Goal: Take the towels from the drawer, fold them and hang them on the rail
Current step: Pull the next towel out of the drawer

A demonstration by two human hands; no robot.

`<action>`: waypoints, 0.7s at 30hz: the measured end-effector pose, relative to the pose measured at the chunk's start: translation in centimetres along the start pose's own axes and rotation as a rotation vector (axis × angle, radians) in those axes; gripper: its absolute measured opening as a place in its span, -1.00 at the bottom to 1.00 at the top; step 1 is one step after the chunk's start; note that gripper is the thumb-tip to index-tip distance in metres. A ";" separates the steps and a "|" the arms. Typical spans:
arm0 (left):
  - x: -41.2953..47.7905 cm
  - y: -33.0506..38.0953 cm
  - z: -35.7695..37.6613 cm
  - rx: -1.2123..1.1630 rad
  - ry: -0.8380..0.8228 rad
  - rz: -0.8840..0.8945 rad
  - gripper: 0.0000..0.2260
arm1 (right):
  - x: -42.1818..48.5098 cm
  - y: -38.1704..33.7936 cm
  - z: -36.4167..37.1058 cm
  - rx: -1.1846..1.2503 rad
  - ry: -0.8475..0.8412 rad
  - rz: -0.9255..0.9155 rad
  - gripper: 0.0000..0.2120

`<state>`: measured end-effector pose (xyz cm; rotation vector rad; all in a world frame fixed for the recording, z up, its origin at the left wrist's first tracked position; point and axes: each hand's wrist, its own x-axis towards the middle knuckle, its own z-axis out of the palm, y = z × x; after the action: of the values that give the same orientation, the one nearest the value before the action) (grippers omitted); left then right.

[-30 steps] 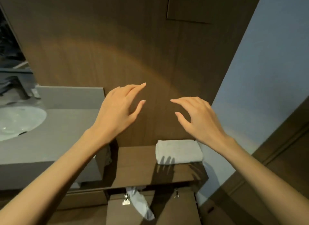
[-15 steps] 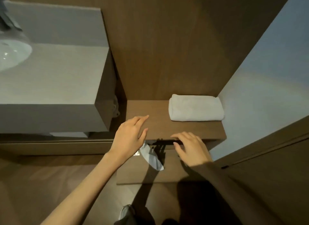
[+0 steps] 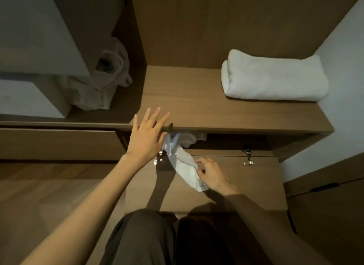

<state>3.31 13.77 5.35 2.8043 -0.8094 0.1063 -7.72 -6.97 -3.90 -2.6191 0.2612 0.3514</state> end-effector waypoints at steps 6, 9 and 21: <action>0.3 -0.7 6.8 0.057 0.058 0.002 -0.51 | 7.0 3.2 9.0 0.081 0.031 0.100 -0.54; -0.1 -0.3 8.4 0.092 0.123 -0.050 -0.48 | 8.6 4.0 11.4 0.094 -0.005 0.165 -0.45; 0.4 0.8 8.5 0.059 0.087 -0.112 -0.31 | 8.8 5.4 12.2 0.149 0.055 0.218 -0.62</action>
<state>3.27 10.94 -2.70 2.8698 -0.6381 0.2356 -3.15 -6.78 -19.18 -2.4612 0.5720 0.3198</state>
